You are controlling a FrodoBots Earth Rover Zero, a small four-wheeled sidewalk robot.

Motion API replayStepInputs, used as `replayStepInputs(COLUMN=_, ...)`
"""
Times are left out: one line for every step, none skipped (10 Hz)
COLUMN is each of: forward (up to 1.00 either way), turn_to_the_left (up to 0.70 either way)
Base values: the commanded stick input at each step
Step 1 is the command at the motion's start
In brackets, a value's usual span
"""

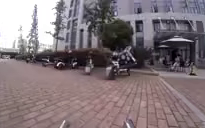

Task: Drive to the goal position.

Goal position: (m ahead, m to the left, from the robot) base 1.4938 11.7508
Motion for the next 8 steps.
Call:
replayStepInputs(forward=0.0, turn_to_the_left=0.45)
replayStepInputs(forward=0.0, turn_to_the_left=0.45)
replayStepInputs(forward=0.0, turn_to_the_left=0.45)
replayStepInputs(forward=0.0, turn_to_the_left=0.45)
replayStepInputs(forward=0.0, turn_to_the_left=0.45)
replayStepInputs(forward=0.0, turn_to_the_left=0.45)
replayStepInputs(forward=0.0, turn_to_the_left=0.45)
replayStepInputs(forward=0.0, turn_to_the_left=0.45)
